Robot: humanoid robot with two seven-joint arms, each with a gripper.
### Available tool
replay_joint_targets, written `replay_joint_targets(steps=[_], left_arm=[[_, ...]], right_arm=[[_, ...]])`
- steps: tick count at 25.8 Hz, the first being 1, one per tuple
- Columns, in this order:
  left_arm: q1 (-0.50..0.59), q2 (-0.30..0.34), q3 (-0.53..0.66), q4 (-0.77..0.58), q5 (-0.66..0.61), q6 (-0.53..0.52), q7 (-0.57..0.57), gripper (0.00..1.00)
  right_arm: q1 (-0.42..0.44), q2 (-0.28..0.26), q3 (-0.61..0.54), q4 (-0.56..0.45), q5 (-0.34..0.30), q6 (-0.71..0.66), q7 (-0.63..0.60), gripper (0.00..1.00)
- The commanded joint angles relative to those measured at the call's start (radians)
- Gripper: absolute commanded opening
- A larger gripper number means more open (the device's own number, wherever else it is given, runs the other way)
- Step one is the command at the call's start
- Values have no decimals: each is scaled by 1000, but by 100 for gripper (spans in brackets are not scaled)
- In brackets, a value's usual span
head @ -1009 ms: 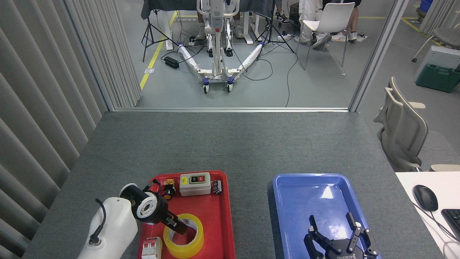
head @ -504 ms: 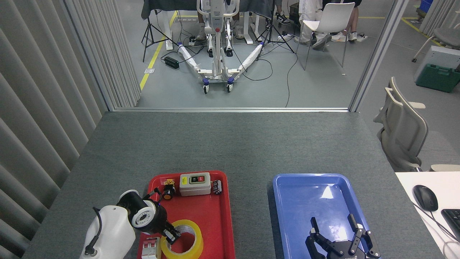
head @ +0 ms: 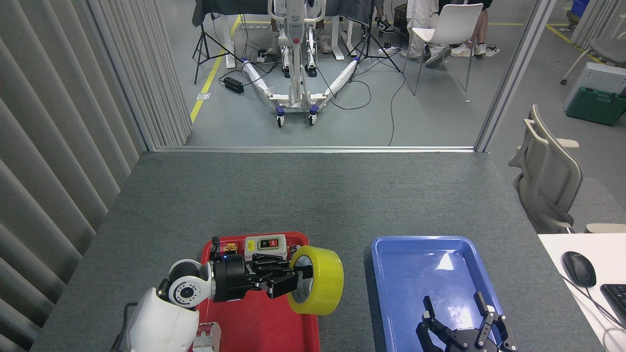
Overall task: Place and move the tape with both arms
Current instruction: 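Carry the tape toward the right gripper and hand it over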
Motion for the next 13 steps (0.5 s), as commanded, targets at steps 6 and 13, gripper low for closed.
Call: replay_joint_targets(steps=[6, 13], left_arm=[[11, -27, -125, 217, 207, -1, 204, 0], [11, -71, -173, 245, 193, -1, 247, 0]], right_arm=[[44, -26, -97, -21, 1, -576, -238, 100], [34, -34, -100, 2, 120, -799, -338, 100]])
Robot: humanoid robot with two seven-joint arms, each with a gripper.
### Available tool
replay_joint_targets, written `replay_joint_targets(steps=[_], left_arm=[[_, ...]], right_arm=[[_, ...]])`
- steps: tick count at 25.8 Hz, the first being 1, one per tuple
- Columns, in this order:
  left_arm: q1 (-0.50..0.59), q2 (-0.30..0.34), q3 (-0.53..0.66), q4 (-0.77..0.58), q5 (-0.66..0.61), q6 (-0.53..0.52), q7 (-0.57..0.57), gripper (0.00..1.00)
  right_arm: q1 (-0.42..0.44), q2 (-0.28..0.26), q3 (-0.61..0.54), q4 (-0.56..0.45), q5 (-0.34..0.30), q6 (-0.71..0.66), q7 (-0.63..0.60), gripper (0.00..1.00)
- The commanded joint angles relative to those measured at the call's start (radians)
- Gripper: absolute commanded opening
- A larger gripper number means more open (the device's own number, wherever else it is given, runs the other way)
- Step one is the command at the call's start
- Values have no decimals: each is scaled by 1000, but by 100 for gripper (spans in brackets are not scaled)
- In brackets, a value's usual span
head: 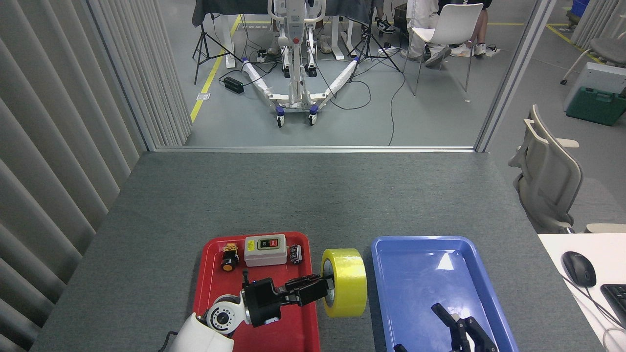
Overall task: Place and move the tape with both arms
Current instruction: 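Carry the tape toward the right gripper and hand it over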
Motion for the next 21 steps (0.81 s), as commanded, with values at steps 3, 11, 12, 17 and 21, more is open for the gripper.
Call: replay_joint_targets(steps=[3, 11, 12, 17, 21], left_arm=[[3, -5, -13, 1, -5, 0, 9, 0], [40, -1, -61, -53, -7, 0, 7, 0], [49, -2, -62, -57, -7, 0, 9, 0], [71, -5, -108, -91, -8, 0, 9, 0], [117, -5, -125, -163, -24, 0, 5, 0]], right_arm=[[-54, -3, 95, 48, 103, -47, -19, 100], [-67, 11, 165, 66, 107, 9, -14, 100], [-67, 11, 167, 68, 109, 10, -16, 100], [-68, 20, 167, 92, 109, 16, -16, 100], [-70, 23, 187, 92, 126, 19, -14, 100]])
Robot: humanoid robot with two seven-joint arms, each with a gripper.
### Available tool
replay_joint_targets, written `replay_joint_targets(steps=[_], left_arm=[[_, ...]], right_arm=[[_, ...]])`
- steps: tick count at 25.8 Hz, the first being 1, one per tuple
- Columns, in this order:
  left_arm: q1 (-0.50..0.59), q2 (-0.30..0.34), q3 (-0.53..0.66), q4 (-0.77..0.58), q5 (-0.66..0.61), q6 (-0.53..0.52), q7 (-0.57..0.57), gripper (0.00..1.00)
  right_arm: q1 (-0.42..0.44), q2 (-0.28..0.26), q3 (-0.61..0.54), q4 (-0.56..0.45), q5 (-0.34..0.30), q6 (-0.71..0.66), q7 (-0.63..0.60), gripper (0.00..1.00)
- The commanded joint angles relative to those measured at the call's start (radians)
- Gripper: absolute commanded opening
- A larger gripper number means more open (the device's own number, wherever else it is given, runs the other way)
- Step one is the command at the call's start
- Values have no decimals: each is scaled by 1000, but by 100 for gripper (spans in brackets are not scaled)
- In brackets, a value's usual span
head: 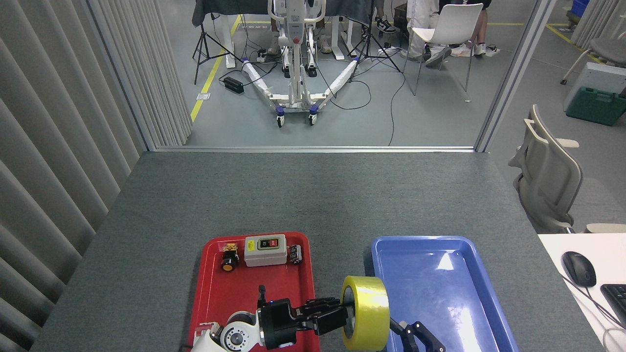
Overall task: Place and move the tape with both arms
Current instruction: 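Carry the tape toward the right gripper and hand it over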
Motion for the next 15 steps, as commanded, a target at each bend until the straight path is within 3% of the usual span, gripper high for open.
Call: replay_joint_targets(steps=[1, 2, 3, 4, 7, 8, 10, 13, 15], left_arm=[[49, 1, -20, -84, -24, 0, -3, 0], [57, 1, -20, -99, -36, 0, -3, 0], [61, 1, -20, -112, -44, 0, -1, 4], [63, 1, -20, -112, -46, 0, -1, 16], [63, 2, -19, -98, -47, 0, -1, 87], [64, 5, -19, -110, -47, 0, -1, 100], [81, 9, -22, -141, -46, 0, -1, 100], [92, 12, -10, -167, -44, 15, 8, 100], [89, 16, 9, -165, -39, 129, 11, 100]], right_arm=[[-2, 1, 17, 3, 12, 2, 0, 100], [-3, 3, 19, 3, 14, 1, 0, 96], [-2, 3, 19, 0, 14, -4, 0, 78], [-2, 3, 19, -2, 15, -9, 0, 63], [3, 3, 19, -3, 40, -15, -1, 18], [5, 3, 19, -3, 46, -18, -1, 10], [5, 3, 19, -2, 47, -27, -1, 0], [6, 4, 17, -2, 47, -32, -3, 0], [6, 4, 17, -2, 47, -32, -4, 0]])
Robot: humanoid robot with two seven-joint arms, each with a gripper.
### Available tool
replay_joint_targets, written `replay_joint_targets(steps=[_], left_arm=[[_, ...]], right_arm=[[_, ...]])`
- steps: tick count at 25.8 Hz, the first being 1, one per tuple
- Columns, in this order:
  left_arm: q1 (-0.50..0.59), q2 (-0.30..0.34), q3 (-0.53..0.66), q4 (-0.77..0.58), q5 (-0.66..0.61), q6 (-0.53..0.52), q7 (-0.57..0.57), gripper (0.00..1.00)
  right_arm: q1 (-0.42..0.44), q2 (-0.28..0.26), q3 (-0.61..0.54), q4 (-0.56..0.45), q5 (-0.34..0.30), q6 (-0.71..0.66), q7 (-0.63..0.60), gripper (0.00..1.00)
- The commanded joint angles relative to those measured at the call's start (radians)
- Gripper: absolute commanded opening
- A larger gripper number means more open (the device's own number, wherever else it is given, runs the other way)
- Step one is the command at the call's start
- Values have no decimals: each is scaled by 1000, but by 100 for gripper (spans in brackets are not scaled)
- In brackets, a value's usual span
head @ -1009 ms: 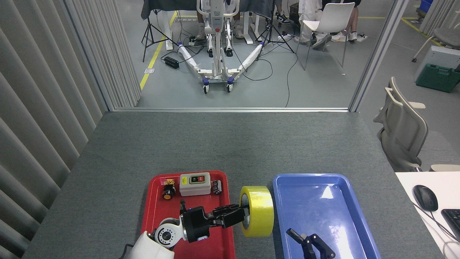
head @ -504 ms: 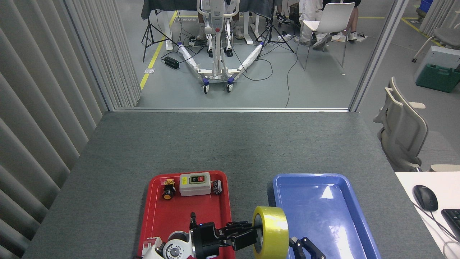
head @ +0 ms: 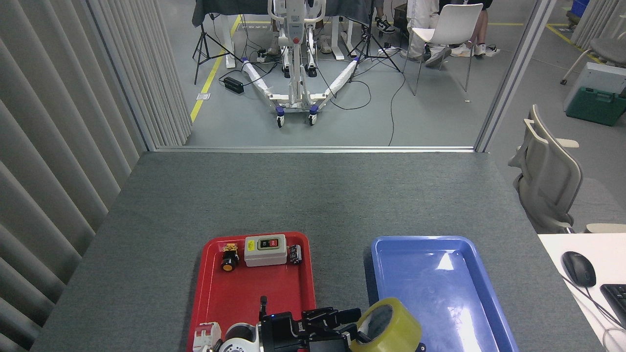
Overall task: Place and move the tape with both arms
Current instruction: 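Carry the tape toward the right gripper and hand it over, then lower the tape into the blue tray with the right gripper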
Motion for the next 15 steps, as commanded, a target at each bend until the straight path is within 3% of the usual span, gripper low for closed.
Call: replay_joint_targets(steps=[1, 6, 9, 12, 15], left_arm=[[2, 5, 46, -13, 4, 164, 14, 100], [-1, 7, 182, -27, -1, 553, 34, 100], [-7, 33, 199, -30, -4, 764, 74, 100], [7, 133, 199, -122, -131, 813, 186, 100], [67, 163, 196, -240, -438, 814, 418, 100]], right_arm=[[2, 0, 0, 1, 1, -6, -2, 0], [6, 0, -3, 1, 0, -5, -4, 0], [6, 2, -14, 0, -8, 31, -1, 0], [6, 16, -13, -9, -36, 270, 74, 0], [-11, 46, 1, -35, -105, 615, 367, 0]])
